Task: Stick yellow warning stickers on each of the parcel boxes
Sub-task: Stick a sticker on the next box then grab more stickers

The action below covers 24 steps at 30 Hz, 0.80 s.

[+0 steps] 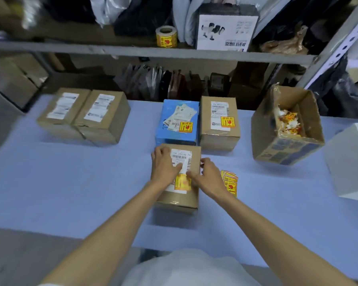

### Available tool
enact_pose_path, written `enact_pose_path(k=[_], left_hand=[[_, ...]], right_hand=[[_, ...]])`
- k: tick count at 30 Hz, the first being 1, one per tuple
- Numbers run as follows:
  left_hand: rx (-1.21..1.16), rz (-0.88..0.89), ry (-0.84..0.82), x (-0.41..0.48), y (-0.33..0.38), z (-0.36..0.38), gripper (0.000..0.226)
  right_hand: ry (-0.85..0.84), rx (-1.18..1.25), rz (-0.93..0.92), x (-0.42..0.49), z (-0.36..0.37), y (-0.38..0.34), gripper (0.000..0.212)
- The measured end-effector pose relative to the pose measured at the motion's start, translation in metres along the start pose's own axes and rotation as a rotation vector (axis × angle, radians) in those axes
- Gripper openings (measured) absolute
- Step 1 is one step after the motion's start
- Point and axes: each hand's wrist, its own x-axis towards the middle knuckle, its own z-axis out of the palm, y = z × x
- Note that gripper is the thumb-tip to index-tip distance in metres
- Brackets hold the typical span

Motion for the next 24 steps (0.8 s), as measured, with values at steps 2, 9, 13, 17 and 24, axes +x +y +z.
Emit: enact_pose_path(k=[2,9,13,17,24], left_hand=[[-0.047,-0.076,-0.025,-0.005,-0.009,-0.001,0.073],[-0.529,-0.162,-0.209,-0.026,-0.057,-0.008,0.110],[-0.749,-0.289,-0.131,-0.043,-0.084,-0.015,0.082],[-0.771,-0.289,-0.090,-0.035,-0.117,-0.036,0.070],[-0.712,-0.212,-0.081,-0.024,-0.179,-0.073,0.079]], right_hand=[[-0.015,0.000,-0.023,-0.008,0.014,0.006,0.066],[-0.036,0.280,0.049,-0.020,0.026,0.015,0.092],[-0.070,0.343,0.066,-0.025,0.042,0.003,0.079],[-0.075,0.374,0.095,-0.029,0.073,-0.016,0.093],[-0.136,0.420,0.063,-0.035,0.131,-0.055,0.096]])
